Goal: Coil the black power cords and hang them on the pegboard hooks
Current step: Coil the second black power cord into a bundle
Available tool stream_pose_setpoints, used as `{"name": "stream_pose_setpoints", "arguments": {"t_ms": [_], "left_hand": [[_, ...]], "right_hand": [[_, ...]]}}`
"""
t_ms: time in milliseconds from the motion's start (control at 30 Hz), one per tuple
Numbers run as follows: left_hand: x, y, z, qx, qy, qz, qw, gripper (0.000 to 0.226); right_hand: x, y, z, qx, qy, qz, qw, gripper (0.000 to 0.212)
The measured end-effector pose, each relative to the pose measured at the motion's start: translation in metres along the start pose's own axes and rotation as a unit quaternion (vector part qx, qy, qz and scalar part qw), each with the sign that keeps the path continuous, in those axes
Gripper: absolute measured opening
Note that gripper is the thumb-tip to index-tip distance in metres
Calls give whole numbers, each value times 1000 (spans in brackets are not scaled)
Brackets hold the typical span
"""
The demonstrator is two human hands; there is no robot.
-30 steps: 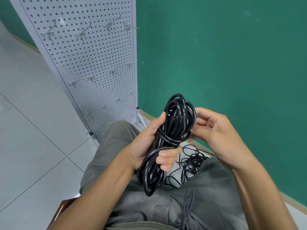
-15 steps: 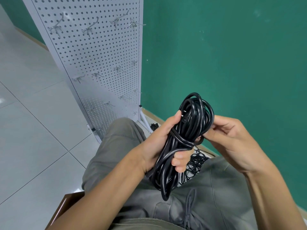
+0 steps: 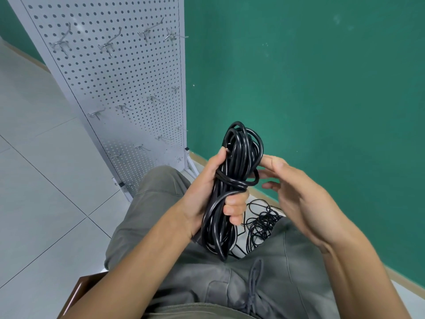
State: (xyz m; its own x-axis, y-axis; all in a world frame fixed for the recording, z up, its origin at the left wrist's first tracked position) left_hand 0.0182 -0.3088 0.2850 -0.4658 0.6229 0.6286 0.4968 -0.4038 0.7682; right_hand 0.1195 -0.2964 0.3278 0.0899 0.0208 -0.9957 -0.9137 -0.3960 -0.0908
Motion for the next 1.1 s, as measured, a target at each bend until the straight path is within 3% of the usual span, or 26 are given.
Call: {"name": "stream_pose_setpoints", "arguments": {"t_ms": [133, 267, 333, 467, 800, 1100], "left_hand": [[3, -6, 0, 94, 23, 95, 991, 68], [13, -3, -7, 184, 74, 213, 957, 65], [19, 2, -9, 205, 106, 260, 938, 56], [26, 2, -10, 222, 138, 305, 916, 48], [30, 2, -16, 263, 172, 309, 897, 53], [27, 10, -14, 246, 167, 289, 910, 49]], "right_hand": [[-12, 5, -2, 47, -9, -49, 998, 43], [-12, 8, 0, 112, 13, -21, 993, 46], [-13, 6, -1, 164, -1, 5, 986, 33], [-14, 3, -2, 212, -31, 53, 975, 18], [-20, 0, -3, 179, -39, 100, 978, 23], [-30, -6, -6, 197, -56, 63, 977, 16]]}}
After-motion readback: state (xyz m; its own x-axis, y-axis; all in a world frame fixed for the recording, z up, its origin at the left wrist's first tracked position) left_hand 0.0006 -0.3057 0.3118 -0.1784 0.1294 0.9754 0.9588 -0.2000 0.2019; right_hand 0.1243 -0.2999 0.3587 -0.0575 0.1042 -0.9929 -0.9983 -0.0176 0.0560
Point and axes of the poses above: each hand's wrist, its own z-axis towards the middle knuckle, its own y-axis out of the palm, x = y × z, the point moved 8 cm from there along z, towards the middle knuckle, and after that the axes turned 3 degrees about -x, right-handed, at the moved point
